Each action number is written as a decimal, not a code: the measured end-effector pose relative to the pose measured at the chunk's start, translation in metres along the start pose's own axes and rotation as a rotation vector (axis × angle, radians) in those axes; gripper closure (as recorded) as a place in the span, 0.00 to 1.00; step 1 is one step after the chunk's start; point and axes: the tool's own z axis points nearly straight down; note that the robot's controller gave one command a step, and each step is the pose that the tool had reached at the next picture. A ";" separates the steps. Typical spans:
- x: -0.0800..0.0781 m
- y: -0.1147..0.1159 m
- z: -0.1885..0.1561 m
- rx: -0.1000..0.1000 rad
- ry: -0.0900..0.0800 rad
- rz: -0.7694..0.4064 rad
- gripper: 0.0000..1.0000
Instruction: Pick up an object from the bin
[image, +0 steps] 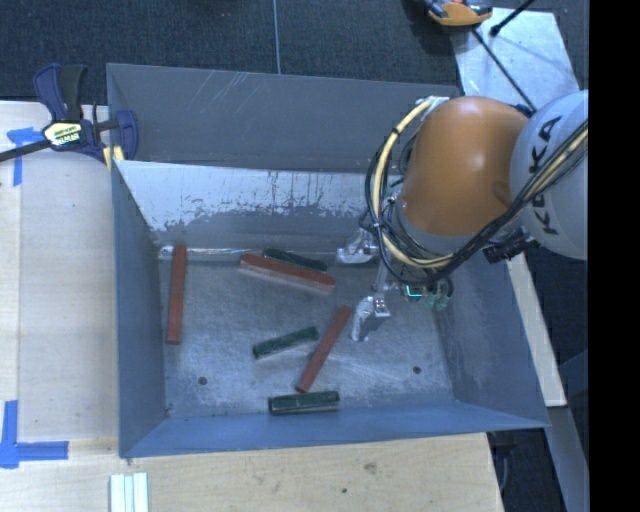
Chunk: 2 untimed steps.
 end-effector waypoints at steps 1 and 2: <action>-0.002 0.000 -0.005 0.000 -0.009 0.001 0.00; -0.010 -0.004 0.037 0.000 -0.017 -0.022 0.00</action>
Offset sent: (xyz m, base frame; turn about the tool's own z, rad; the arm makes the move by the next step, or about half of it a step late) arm 0.0169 -0.0126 -0.1251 -0.0636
